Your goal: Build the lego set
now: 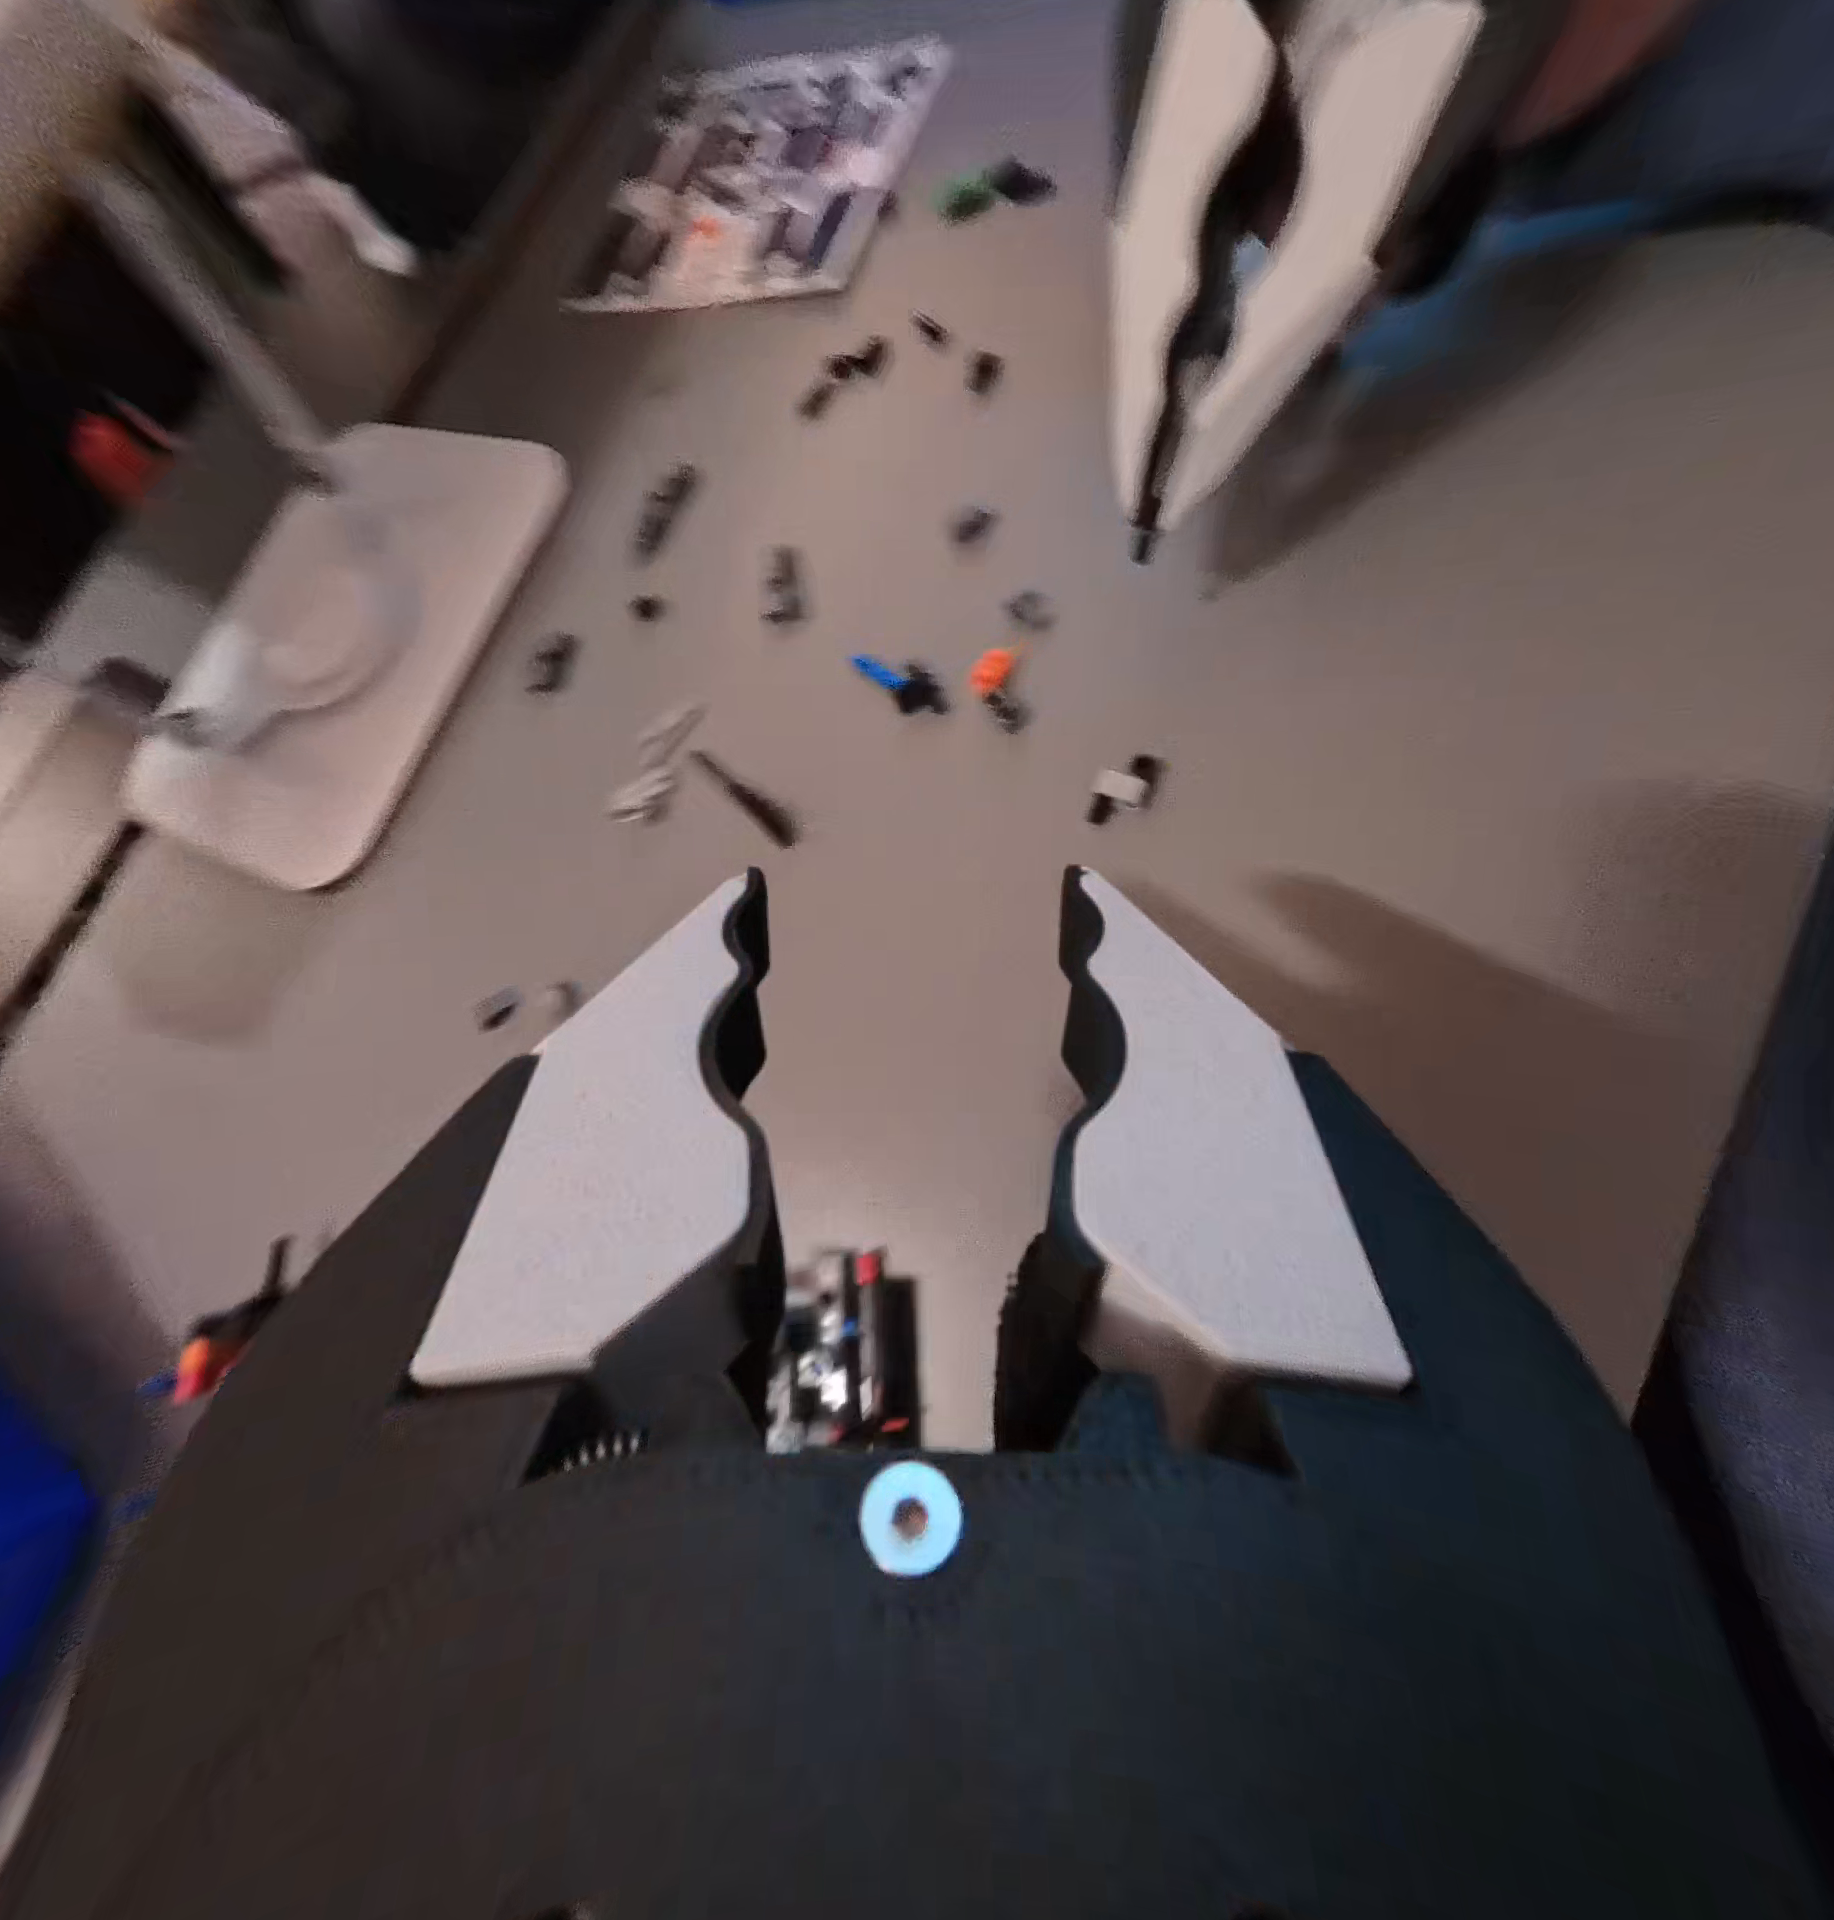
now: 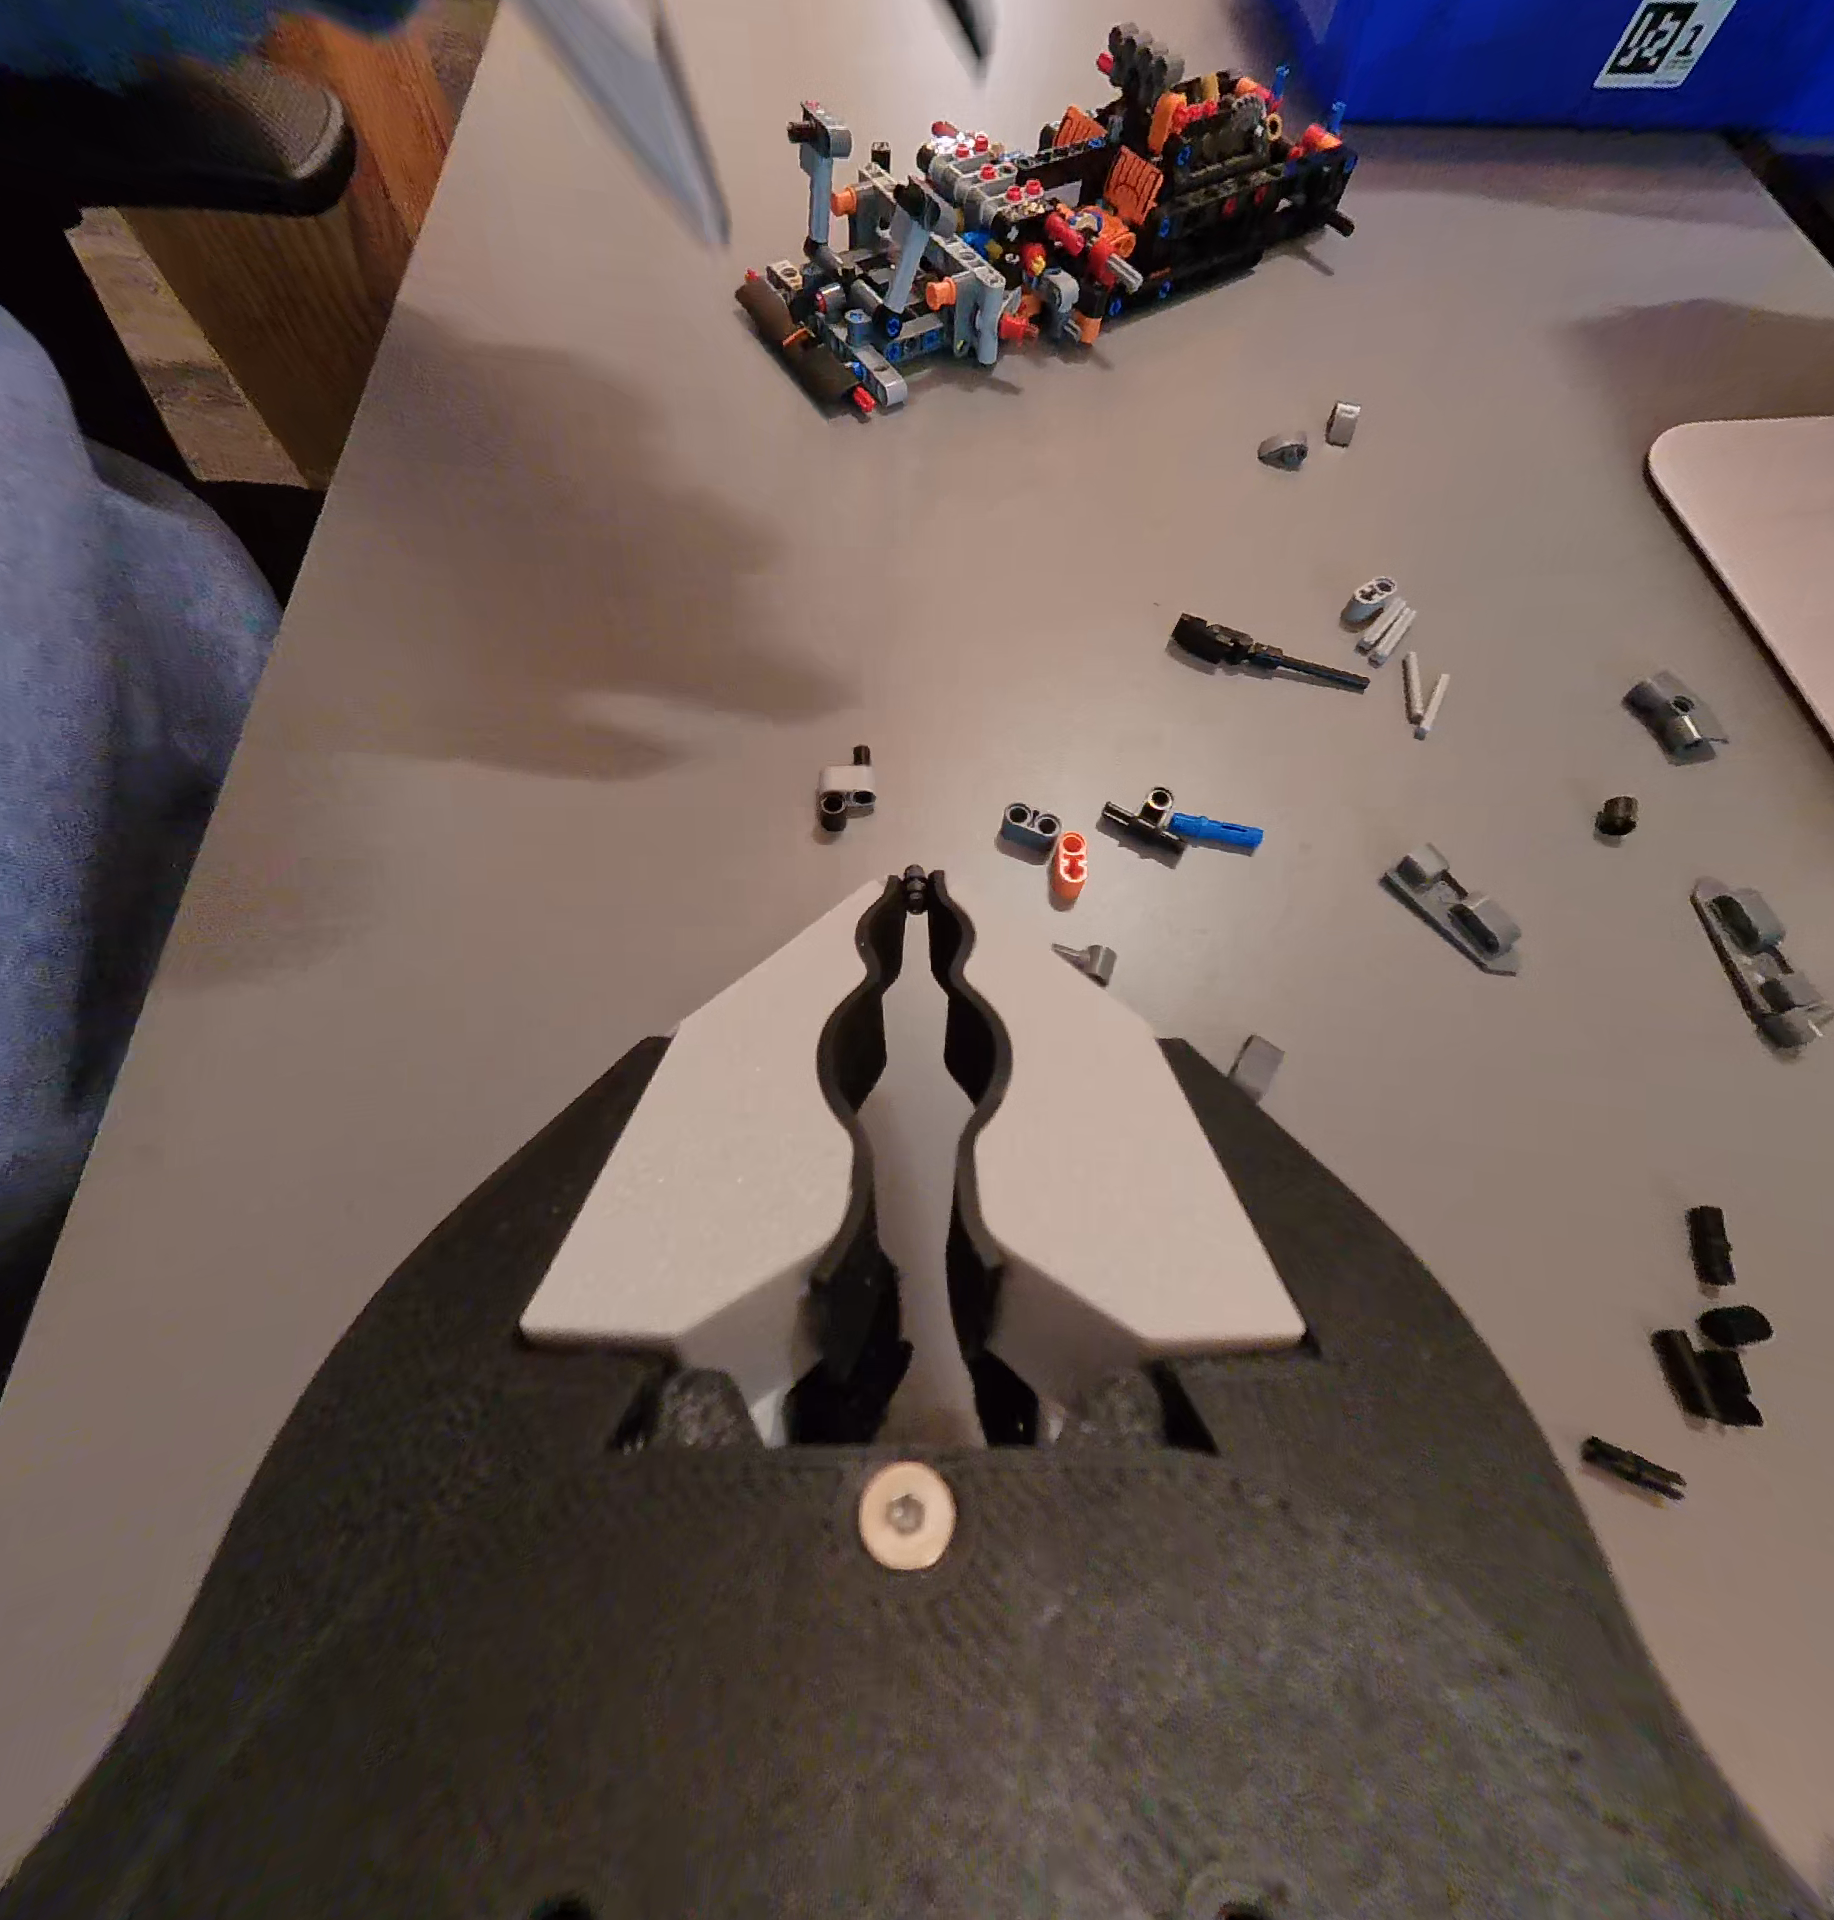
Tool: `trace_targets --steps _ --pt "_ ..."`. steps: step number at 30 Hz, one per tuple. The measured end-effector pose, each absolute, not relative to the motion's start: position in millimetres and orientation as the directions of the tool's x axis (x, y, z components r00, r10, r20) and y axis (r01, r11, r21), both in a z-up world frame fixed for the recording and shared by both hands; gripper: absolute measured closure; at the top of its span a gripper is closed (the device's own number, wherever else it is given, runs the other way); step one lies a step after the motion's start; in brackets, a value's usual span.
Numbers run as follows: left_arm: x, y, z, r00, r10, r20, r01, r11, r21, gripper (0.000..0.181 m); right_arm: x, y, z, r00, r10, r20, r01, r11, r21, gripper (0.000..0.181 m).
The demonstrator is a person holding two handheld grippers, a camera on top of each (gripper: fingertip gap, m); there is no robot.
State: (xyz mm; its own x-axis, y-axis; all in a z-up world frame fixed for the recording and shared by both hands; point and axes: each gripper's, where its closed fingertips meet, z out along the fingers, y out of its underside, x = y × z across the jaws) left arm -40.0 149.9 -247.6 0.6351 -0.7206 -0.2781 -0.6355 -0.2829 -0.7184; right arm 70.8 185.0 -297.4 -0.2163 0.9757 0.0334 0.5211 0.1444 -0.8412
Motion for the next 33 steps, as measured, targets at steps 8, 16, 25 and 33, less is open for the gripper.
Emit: trace_targets --steps 8,16,25,33 --pt "19 153 -320 0.459 -0.858 -0.23 -0.768 -0.253 -0.589 0.14 69 177 -299 -0.244 0.969 0.044 0.528 0.171 -0.832 0.18" --pt "26 159 -342 0.404 -0.879 -0.252 -0.811 -0.217 -0.544 0.146 69 172 -299 -0.265 0.963 0.051 0.528 0.19 -0.828 0.18" --pt "35 159 -345 0.413 -0.885 -0.213 -0.784 -0.227 -0.577 0.168 67 171 -304 -0.269 0.962 0.038 0.537 0.183 -0.824 0.18" --pt "38 157 -345 0.406 -0.886 -0.221 -0.785 -0.215 -0.581 0.168 63 162 -306 -0.298 0.952 0.066 0.537 0.224 -0.813 0.18"
